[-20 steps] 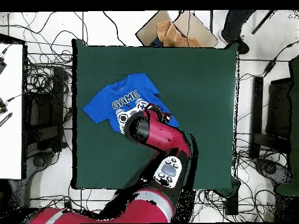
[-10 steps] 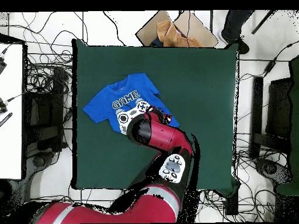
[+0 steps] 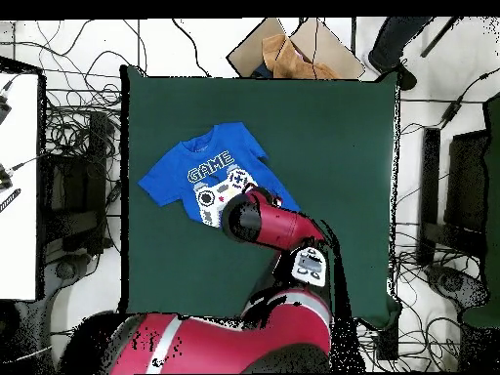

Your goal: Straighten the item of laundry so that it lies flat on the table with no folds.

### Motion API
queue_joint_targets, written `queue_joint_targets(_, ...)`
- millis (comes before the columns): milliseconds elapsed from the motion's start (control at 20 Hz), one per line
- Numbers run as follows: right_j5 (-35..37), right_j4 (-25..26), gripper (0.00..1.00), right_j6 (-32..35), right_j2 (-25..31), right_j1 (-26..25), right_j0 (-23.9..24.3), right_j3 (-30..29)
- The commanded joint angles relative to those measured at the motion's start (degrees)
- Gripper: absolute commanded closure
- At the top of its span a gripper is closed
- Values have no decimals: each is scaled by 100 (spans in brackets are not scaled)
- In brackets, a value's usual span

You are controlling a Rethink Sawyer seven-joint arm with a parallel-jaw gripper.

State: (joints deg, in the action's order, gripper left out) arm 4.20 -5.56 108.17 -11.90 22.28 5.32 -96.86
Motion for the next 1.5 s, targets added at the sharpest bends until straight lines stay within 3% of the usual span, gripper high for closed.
queue_joint_targets(50,-414,599,0,260,805,-793,242,168)
queue_joint_targets(250,-376,685,0,387,671,-906,171,269)
queue_joint_targets(300,-351,790,100,375,694,-888,199,284)
queue_joint_targets(650,-108,825,100,464,376,-654,38,148)
queue_joint_targets(1000,332,1320,100,36,639,-111,630,-231)
queue_joint_targets(1500,759,3143,100,-1267,761,448,2128,91)
